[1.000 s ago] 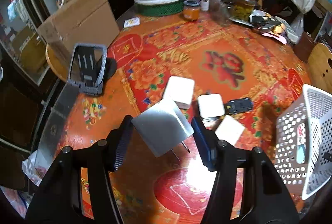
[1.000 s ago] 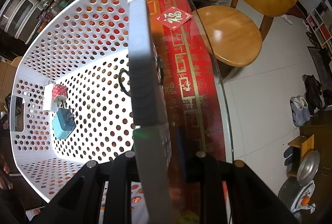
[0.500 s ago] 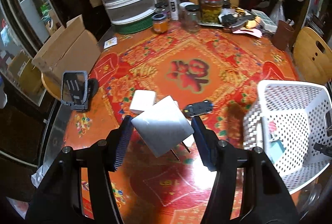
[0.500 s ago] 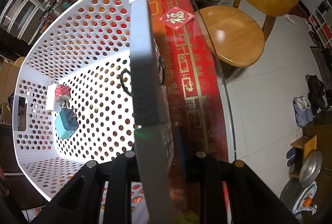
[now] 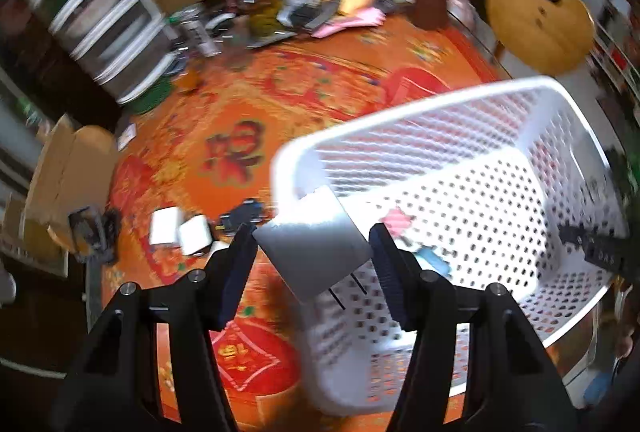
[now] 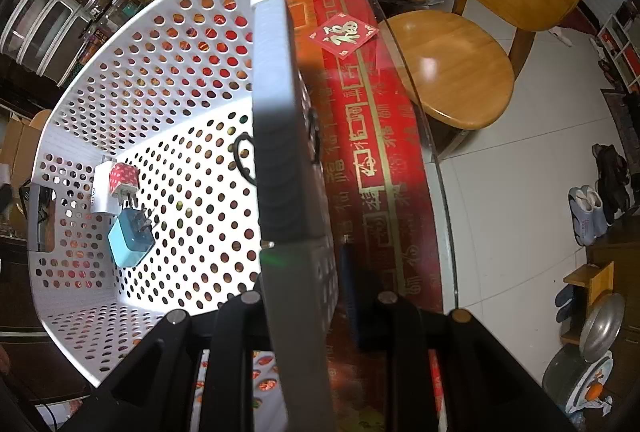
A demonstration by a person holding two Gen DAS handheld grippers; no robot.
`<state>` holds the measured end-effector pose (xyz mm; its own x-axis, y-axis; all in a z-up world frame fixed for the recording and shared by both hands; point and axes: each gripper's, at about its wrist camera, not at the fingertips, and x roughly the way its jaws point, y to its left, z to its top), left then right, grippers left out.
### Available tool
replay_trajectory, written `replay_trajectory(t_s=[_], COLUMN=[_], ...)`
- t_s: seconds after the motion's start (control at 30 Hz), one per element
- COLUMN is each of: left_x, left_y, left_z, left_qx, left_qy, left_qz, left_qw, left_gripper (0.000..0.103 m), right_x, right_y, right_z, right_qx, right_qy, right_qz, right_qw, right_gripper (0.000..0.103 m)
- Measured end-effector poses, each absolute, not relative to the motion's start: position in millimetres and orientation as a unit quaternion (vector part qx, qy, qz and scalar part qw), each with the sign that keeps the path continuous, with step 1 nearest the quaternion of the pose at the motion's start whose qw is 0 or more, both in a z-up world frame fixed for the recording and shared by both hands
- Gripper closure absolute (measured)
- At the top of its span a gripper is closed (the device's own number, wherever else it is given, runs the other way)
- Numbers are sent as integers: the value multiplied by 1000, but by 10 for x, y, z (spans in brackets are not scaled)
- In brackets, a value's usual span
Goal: Organize rigid objects
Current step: 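Carry the white square charger into the basket and open the left tool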
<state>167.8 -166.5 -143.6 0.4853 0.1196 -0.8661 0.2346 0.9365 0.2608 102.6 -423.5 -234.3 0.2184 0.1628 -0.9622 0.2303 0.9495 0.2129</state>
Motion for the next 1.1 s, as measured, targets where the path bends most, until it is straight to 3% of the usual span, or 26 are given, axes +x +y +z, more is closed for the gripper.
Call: replay_trajectory(t_s=[0.37, 0.9, 1.1], left_x=[1813, 1934, 1875], left_y=[-2128, -2233, -2134], left_z=[-2254, -2576, -2424], left_qx=[227, 216, 209], left_qy=[573, 605, 589], left_qz=[-70, -89, -95], left_qw=[784, 761, 775], left_gripper=[48, 47, 24], right_x=[1027, 1026, 1020], right_y=[-4270, -4283, -4291], right_z=[-2359, -2362, -2374], right_qx=[167, 166, 166], right_qy=[622, 623, 623], right_qz=[-23, -22, -23], right_qw=[765, 764, 764], right_gripper=[82, 82, 82])
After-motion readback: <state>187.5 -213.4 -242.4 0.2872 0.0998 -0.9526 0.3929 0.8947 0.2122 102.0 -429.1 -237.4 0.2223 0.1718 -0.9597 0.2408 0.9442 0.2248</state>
